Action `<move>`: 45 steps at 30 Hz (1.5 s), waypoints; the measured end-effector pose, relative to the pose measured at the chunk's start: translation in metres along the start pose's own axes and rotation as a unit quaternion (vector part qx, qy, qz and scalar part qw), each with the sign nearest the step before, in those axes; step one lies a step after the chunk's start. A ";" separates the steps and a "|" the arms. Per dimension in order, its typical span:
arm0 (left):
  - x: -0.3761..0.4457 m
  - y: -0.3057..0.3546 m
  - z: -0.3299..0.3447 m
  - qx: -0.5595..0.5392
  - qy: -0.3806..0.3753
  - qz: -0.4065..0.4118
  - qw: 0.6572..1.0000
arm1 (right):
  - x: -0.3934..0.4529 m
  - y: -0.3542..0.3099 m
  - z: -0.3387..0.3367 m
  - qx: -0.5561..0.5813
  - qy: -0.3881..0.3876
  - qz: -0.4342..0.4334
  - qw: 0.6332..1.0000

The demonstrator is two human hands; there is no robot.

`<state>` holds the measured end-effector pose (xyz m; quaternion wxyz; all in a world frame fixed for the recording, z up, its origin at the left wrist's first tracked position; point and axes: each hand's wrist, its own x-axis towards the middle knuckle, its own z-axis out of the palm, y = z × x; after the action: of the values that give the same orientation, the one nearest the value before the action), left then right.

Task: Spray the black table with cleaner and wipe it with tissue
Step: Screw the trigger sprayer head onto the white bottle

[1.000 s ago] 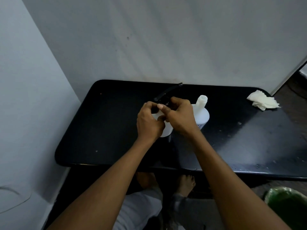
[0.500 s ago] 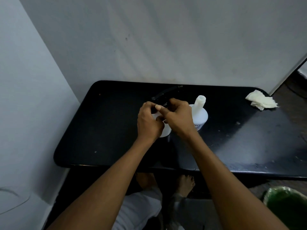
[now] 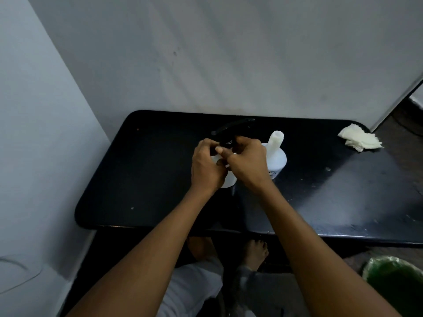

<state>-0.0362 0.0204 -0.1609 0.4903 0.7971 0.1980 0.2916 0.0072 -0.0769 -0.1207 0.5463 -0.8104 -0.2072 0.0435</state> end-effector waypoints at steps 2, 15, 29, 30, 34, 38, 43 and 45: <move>0.001 0.001 -0.002 0.009 -0.009 0.005 1.000 | -0.001 -0.001 -0.009 -0.052 -0.026 0.005 0.998; -0.004 -0.012 0.001 0.151 -0.165 -0.092 0.970 | 0.014 0.029 -0.074 -0.189 0.088 -0.025 0.978; -0.018 0.021 0.063 0.169 -0.139 -0.029 0.975 | 0.001 0.062 -0.154 -0.152 0.181 0.013 0.972; -0.021 0.026 0.071 0.165 -0.142 -0.025 0.976 | -0.002 0.066 -0.166 -0.152 0.198 0.023 0.968; -0.034 0.048 0.107 0.150 -0.157 -0.003 0.976 | -0.024 0.089 -0.214 -0.161 0.274 0.077 0.945; -0.046 0.066 0.138 0.128 -0.176 0.011 0.976 | -0.043 0.107 -0.245 -0.183 0.310 0.105 0.927; -0.059 0.079 0.166 0.115 -0.189 0.021 0.975 | -0.053 0.120 -0.269 -0.224 0.349 0.109 0.904; -0.064 0.082 0.174 0.114 -0.198 0.022 0.973 | -0.055 0.125 -0.279 -0.234 0.365 0.117 0.893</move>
<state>0.0324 -0.1698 -0.1656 0.4191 0.8938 0.1117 0.1145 0.0761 -0.3792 -0.1308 0.3691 -0.8920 0.0992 -0.2415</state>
